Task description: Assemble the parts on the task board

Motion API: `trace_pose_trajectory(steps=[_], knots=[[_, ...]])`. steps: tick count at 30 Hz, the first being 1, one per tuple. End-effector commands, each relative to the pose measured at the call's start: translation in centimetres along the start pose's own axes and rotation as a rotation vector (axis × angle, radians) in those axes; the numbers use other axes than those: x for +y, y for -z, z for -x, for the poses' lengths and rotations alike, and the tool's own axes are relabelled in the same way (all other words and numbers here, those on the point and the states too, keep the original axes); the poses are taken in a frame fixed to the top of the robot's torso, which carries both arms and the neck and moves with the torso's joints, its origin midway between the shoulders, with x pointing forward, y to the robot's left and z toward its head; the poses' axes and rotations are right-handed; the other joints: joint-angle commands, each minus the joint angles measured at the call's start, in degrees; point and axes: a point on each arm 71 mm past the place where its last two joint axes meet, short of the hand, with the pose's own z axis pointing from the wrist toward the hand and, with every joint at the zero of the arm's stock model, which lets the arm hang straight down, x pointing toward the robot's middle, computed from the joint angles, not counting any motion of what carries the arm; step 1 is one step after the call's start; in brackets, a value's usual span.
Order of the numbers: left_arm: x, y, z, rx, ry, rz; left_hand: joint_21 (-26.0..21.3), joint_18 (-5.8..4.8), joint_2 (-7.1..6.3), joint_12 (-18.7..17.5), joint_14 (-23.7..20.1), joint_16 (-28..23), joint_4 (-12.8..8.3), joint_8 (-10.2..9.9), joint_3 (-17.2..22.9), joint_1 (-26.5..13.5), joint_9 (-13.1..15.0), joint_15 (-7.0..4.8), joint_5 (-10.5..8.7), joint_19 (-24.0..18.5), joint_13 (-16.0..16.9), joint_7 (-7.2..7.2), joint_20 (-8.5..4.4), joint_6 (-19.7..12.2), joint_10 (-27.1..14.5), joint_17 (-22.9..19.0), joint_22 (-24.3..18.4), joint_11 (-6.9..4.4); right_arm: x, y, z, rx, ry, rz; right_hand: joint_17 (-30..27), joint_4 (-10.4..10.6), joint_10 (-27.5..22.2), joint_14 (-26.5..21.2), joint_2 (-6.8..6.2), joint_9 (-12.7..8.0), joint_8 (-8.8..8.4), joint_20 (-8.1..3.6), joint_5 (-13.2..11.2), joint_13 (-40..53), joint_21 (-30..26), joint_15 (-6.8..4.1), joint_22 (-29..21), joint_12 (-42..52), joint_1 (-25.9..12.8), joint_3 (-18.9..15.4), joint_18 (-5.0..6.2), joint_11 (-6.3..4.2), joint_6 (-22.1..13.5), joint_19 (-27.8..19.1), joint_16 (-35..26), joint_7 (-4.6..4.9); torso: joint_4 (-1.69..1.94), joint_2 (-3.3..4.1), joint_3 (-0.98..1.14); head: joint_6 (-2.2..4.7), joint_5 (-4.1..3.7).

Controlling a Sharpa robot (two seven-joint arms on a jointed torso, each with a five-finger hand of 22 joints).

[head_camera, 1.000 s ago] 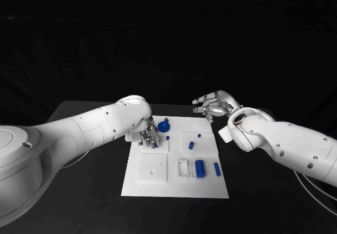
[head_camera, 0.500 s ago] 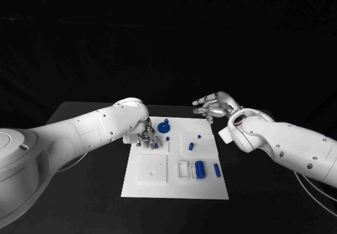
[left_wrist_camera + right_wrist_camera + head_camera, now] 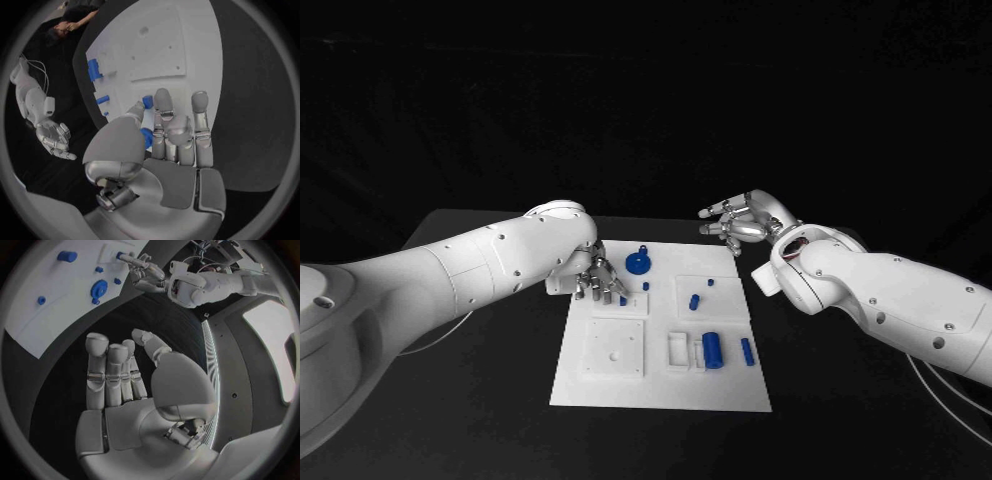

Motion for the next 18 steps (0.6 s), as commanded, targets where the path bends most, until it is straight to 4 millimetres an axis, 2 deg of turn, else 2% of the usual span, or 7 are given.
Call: trace_pose_trajectory(steps=[1, 2, 5, 7, 13, 14, 18], knots=[[-0.3, 0.7, 0.6, -0.002, 0.058, -0.041, -0.8, -0.74, -0.73, -2.4, -2.0, -2.3, 0.5, 0.1, 0.0, 0.4, -2.0, 0.2, -0.37, -0.9, -0.7, 0.61, 0.12, -2.0, 2.6, -3.8, 0.9, 0.54, -0.1, 0.0, 0.0, 0.009, -0.002, 0.003, -0.1, 0.1, 0.2, 0.0, -0.28, -0.1, -0.22, -0.49, 0.3, -0.1, -0.3, -0.48, 3.2, -0.3, -0.2, -0.1, 0.35, -0.1, 0.2, 1.2, -0.4, 0.14, 0.04, -0.02, 0.01, 0.15, 0.01], [-0.3, 1.0, 0.9, -0.002, 0.072, -0.05, -1.9, -0.79, -0.93, -5.6, -3.5, -4.9, 0.5, 0.0, 0.1, 0.6, -3.4, 0.48, -0.33, -1.6, -1.7, 1.19, 0.33, -3.8, 2.4, -7.3, 0.5, 1.01, -0.1, 0.0, 0.1, 0.008, -0.001, 0.001, -0.1, 0.1, 0.2, 0.0, -0.31, -0.1, -0.22, -0.49, 0.3, -0.1, -0.4, -0.49, 3.2, -0.3, -0.3, -0.2, 0.35, -0.09, 0.2, 1.2, -0.4, 0.13, 0.03, -0.01, 0.03, 0.23, 0.0], [-0.3, 1.8, 1.9, -0.019, 0.109, -0.072, -3.8, -0.5, -0.47, -10.6, -3.2, -6.1, -0.2, 0.2, -0.6, 0.8, -9.5, 1.0, -0.25, -1.0, -2.7, 2.22, 0.74, -7.5, 2.5, -8.2, 0.5, 1.46, -0.3, 0.0, 0.2, 0.005, -0.001, -0.002, -0.1, 0.1, 0.2, 0.0, -0.31, -0.1, -0.22, -0.49, 0.3, -0.1, -0.4, -0.49, 3.2, -0.3, -0.3, -0.2, 0.35, -0.09, 0.2, 1.2, -0.4, 0.13, -0.01, 0.0, 0.06, 0.63, 0.05], [-0.1, 2.4, 2.8, -0.046, 0.136, -0.084, -5.1, -0.58, -0.21, -13.1, -4.2, -7.2, -0.9, 0.0, -0.9, 1.3, -11.7, 1.28, -0.05, -1.3, -3.2, 3.14, 0.95, -9.2, 1.7, -8.8, 0.5, 1.88, -0.4, 0.0, 0.3, 0.002, 0.0, -0.004, -0.1, 0.1, 0.2, 0.0, -0.31, -0.1, -0.22, -0.49, 0.3, -0.1, -0.4, -0.49, 3.2, -0.3, -0.3, -0.2, 0.35, -0.09, 0.2, 1.2, -0.4, 0.13, -0.03, 0.03, 0.07, 0.94, 0.08], [1.0, 3.7, 5.8, -0.182, 0.22, -0.108, -8.6, -0.37, 3.0, -17.3, -4.5, -10.2, -4.4, 0.1, -3.0, 4.3, -13.7, 1.68, 1.74, -0.5, -4.3, 3.45, 1.44, -9.4, 1.8, -10.7, 0.1, 2.12, -0.6, 0.0, 0.6, -0.003, 0.001, -0.009, -0.1, 0.1, 0.2, 0.0, -0.25, -0.1, -0.22, -0.5, 0.3, -0.1, -0.4, -0.48, 3.2, -0.3, -0.3, -0.4, 0.34, -0.09, 0.1, 1.2, -0.3, 0.15, -0.01, 0.15, 0.08, 1.58, 0.18], [1.4, 3.8, 6.4, -0.215, 0.235, -0.109, -9.3, -0.43, 3.44, -17.9, -5.2, -11.3, -5.4, 0.1, -2.8, 6.0, -13.9, 1.85, 3.49, -0.8, -4.5, 3.45, 1.54, -9.5, 1.3, -11.2, -0.1, 2.2, -0.6, 0.0, 0.6, -0.005, 0.001, -0.01, -0.1, 0.1, 0.2, 0.0, -0.25, -0.1, -0.22, -0.5, 0.3, -0.1, -0.4, -0.48, 3.2, -0.3, -0.3, -0.4, 0.33, -0.09, 0.1, 1.2, -0.3, 0.15, -0.05, 0.23, 0.05, 1.79, 0.23], [2.2, 4.0, 7.7, -0.295, 0.26, -0.102, -11.3, -0.44, 4.65, -19.6, -4.7, -13.2, -7.2, 0.1, -3.0, 9.2, -14.5, 2.03, 5.23, -0.3, -5.5, 3.51, 1.71, -9.7, 0.9, -12.0, -0.9, 2.25, -0.7, 0.0, 0.7, -0.007, 0.002, -0.012, -0.1, 0.1, 0.2, 0.0, -0.25, -0.1, -0.22, -0.5, 0.3, -0.1, -0.4, -0.48, 3.2, -0.3, -0.3, -0.4, 0.33, -0.09, 0.1, 1.2, -0.3, 0.15, -0.14, 0.3, 0.03, 1.92, 0.38]])
